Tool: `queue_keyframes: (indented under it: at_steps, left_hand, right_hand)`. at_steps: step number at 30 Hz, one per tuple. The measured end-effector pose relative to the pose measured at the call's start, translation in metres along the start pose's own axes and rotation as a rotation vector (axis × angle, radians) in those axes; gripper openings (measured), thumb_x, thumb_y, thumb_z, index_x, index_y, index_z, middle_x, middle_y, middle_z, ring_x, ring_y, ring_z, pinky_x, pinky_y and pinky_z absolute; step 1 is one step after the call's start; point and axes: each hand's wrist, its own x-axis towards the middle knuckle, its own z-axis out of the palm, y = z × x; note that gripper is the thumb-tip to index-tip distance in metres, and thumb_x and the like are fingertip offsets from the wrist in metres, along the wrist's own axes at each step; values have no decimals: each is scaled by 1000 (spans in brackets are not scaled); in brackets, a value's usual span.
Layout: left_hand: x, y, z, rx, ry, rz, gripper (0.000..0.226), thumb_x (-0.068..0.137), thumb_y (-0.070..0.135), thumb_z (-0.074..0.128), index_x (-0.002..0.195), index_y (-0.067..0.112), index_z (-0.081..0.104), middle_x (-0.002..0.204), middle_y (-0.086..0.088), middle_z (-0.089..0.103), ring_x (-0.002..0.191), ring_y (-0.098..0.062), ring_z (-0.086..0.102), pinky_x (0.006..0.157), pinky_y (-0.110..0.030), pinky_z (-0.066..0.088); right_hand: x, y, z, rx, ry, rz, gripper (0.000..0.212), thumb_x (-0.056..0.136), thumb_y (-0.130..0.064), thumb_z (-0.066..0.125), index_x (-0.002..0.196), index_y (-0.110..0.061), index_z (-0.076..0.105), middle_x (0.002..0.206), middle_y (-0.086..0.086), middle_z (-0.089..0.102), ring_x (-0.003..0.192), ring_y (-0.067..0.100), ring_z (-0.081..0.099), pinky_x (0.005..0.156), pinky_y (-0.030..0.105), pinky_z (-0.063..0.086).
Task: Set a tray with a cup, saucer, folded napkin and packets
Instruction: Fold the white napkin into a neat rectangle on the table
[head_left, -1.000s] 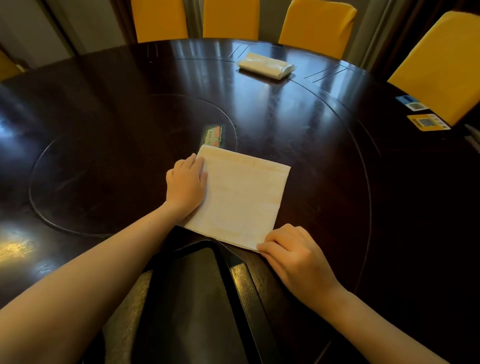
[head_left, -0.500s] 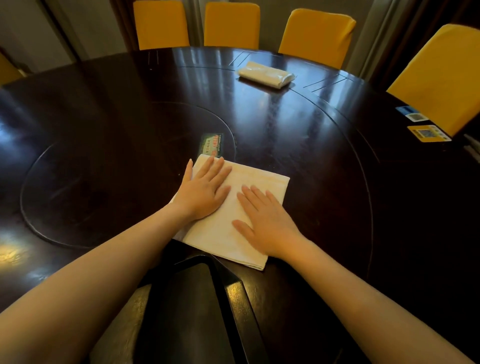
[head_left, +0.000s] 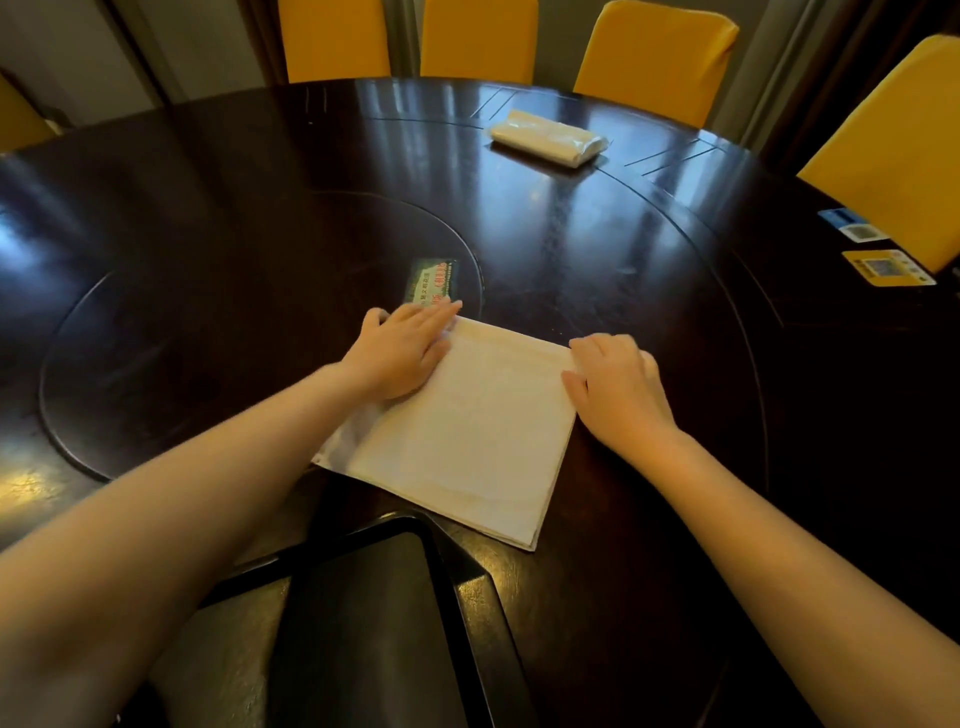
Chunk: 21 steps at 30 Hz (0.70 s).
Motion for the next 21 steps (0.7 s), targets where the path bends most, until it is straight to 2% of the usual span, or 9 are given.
queue_keyframes:
  at_steps: [4, 8, 10, 12, 14, 17, 21]
  left_hand:
    - [24, -8, -24, 308, 14, 120, 52, 92, 22, 45, 142, 27, 31, 138, -4, 50, 127, -26, 38, 98, -43, 26]
    - [34, -9, -42, 422, -21, 181, 38, 89, 22, 53, 127, 22, 52, 128, -9, 53, 119, -29, 42, 97, -41, 31]
    - [35, -8, -48, 325, -59, 131, 34, 90, 24, 52, 125, 20, 55, 125, -11, 51, 114, -30, 46, 92, -40, 37]
    - [33, -9, -53, 118, -103, 44, 31, 92, 21, 50, 122, 16, 59, 124, -12, 51, 109, -30, 51, 88, -40, 45]
    - [30, -13, -56, 7, -123, 21, 28, 92, 15, 51, 118, 10, 60, 120, -12, 56, 105, -28, 54, 87, -37, 47]
    - [24, -18, -63, -40, -108, 30, 22, 89, 10, 56, 109, 7, 62, 106, -12, 63, 88, -22, 54, 74, -31, 43]
    - [24, -22, -76, -81, -34, 34, 23, 84, 11, 63, 106, 6, 64, 100, -12, 65, 85, -24, 57, 76, -36, 48]
  right_hand:
    - [24, -3, -13, 17, -83, 79, 34, 92, -18, 49, 125, -15, 54, 120, 8, 56, 116, 31, 42, 94, 42, 34]
    - [39, -6, -23, 201, -266, 230, 27, 85, -7, 50, 107, -15, 61, 114, 11, 58, 114, 35, 45, 92, 45, 41]
    - [40, -6, -26, 265, -296, 257, 20, 82, -7, 54, 100, -6, 64, 111, 17, 61, 104, 34, 53, 86, 47, 48]
    - [37, -6, -25, 334, -288, 276, 26, 80, -11, 61, 103, 2, 64, 110, 22, 63, 83, 25, 54, 73, 44, 50]
    - [34, -3, -22, 397, -236, 284, 21, 79, -12, 63, 96, 0, 67, 100, 16, 66, 74, 20, 49, 62, 35, 44]
    - [34, 3, -20, 489, -163, 295, 9, 78, -13, 67, 84, -8, 70, 77, -1, 62, 68, 15, 51, 52, 25, 38]
    - [38, 12, -16, 591, -83, 334, 2, 78, -17, 69, 79, -16, 69, 72, -4, 60, 63, 10, 51, 51, 22, 37]
